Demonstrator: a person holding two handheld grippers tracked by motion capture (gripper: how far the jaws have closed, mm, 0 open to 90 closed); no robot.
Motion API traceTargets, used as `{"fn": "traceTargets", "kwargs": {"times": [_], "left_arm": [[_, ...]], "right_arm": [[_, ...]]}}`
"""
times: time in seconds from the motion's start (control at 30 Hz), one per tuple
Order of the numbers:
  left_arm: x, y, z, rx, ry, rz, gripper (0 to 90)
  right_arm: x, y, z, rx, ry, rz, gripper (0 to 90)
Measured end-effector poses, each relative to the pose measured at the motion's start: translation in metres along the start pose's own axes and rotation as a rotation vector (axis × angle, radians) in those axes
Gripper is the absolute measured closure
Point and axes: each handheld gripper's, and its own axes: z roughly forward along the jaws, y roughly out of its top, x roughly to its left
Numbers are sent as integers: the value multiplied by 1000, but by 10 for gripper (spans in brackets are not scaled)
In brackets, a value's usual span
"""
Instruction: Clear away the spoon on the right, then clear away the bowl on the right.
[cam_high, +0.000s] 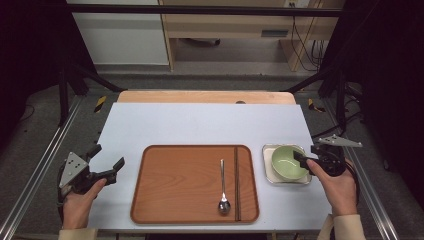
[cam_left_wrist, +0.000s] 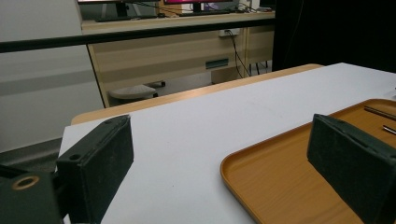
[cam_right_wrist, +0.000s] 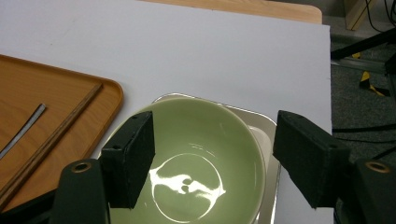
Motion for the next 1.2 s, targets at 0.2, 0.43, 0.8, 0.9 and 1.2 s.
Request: {"fn": "traceTargets", "kwargs": {"times": [0.2, 0.43, 0.8, 0.9, 1.2], "left_arm": [[0, 1, -1, -5, 1, 0, 70], [0, 1, -1, -6, 0, 2, 69], [-2, 0, 1, 2, -5, 3, 70], [-2, 0, 2, 5, -6, 7, 70], [-5, -1, 4, 14, -15, 12, 70]], "right_arm": [[-7, -7, 4, 29, -8, 17, 335], [-9, -10, 7, 39, -9, 31, 378], [-13, -14, 12, 59, -23, 75, 483], [-15, -16, 14, 67, -47, 72, 507], [-18, -24, 24, 147, -50, 99, 600]]}}
